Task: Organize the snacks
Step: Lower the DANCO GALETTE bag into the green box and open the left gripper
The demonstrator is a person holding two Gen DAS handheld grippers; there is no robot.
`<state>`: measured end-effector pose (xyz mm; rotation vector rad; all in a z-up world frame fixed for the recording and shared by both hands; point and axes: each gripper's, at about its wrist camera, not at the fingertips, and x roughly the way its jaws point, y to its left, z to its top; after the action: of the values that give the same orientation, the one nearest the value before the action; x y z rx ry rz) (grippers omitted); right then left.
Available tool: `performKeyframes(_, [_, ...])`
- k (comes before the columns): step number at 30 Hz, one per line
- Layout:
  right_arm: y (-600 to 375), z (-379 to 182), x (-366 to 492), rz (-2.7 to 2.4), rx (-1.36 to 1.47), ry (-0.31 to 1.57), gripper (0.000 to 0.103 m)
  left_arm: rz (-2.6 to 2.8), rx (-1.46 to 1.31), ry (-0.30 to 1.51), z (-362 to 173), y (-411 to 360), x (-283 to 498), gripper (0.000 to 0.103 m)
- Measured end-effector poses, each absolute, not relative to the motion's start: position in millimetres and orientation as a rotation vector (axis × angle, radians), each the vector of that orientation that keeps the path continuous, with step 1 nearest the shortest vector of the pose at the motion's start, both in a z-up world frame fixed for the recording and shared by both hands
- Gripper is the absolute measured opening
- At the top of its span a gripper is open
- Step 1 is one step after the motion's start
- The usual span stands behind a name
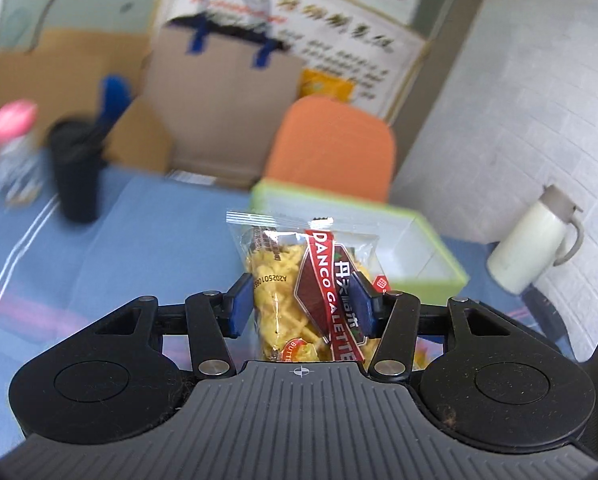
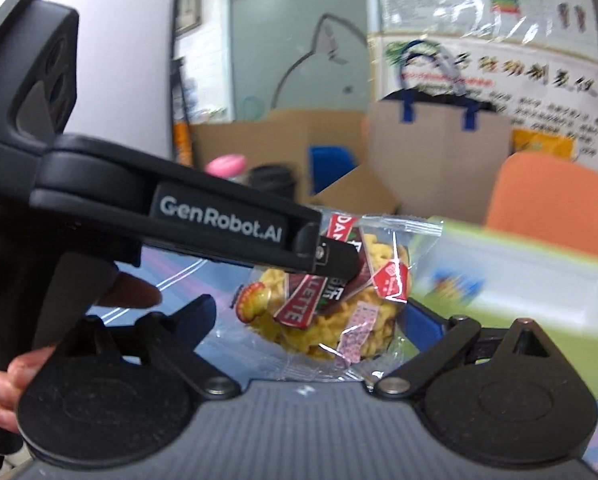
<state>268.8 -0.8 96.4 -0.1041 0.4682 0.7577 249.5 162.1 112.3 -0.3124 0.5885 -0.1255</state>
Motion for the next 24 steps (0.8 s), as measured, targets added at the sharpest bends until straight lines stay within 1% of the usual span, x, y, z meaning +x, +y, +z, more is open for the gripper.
performKeyframes(3, [-18,106,323,0.71,-0.127,0.498,0.097,-0.162,-0.282,0.592,120,136,305,0.034])
performKeyframes(6, [-33,102,373,0.673,-0.122,0.545,0.097,-0.182,-0.281,0.632,116,114,360,0.034])
performKeyframes(12, [-46,61,440,0.657,-0.076,0.673,0.097,-0.175,-0.26,0.745,76,93,439,0.034])
performKeyframes(14, [-48,48,450,0.646,-0.078,0.694,0.097,-0.173,-0.269,0.787,60,94,453,0.038])
performKeyframes(15, [-51,46,452,0.632,-0.077,0.696,0.097,-0.173,-0.267,0.806,55,95,458,0.042])
performKeyframes(17, [-66,48,445,0.614,-0.046,0.678,0.097,-0.162,-0.265,0.79,54,100,453,0.042])
performKeyframes(18, [-75,53,440,0.614,-0.025,0.663,0.097,-0.161,-0.263,0.759,57,103,445,0.047])
performKeyframes(19, [-85,59,433,0.617,-0.011,0.644,0.097,-0.159,-0.263,0.732,62,106,435,0.054])
performKeyframes(20, [-94,65,424,0.615,-0.003,0.621,0.097,-0.161,-0.265,0.707,68,108,425,0.056])
performKeyframes(24, [-127,86,372,0.603,0.046,0.55,0.098,-0.196,-0.279,0.653,86,110,374,0.06])
